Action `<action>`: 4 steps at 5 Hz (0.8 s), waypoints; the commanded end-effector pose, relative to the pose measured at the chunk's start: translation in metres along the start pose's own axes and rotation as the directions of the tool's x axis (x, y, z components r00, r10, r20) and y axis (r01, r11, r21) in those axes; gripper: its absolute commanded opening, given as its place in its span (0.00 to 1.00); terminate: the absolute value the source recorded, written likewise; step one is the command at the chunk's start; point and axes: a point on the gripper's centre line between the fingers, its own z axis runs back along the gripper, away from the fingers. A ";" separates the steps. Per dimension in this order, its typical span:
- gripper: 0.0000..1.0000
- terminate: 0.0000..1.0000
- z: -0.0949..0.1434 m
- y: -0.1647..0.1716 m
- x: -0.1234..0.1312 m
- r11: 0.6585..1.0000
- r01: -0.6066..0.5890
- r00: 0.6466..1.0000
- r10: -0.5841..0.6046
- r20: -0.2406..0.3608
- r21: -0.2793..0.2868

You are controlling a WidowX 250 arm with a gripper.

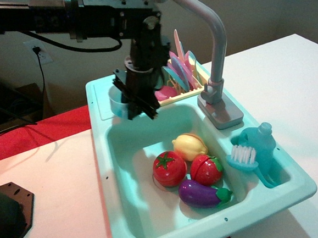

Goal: Put cup from counter to sink

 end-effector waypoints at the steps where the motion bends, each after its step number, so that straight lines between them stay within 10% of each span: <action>1: 0.00 0.00 0.026 -0.022 0.007 0.999 0.035 0.997 -0.034 0.074 -0.021; 4: 0.00 0.00 -0.017 -0.052 0.000 0.993 0.101 0.995 -0.099 0.030 -0.053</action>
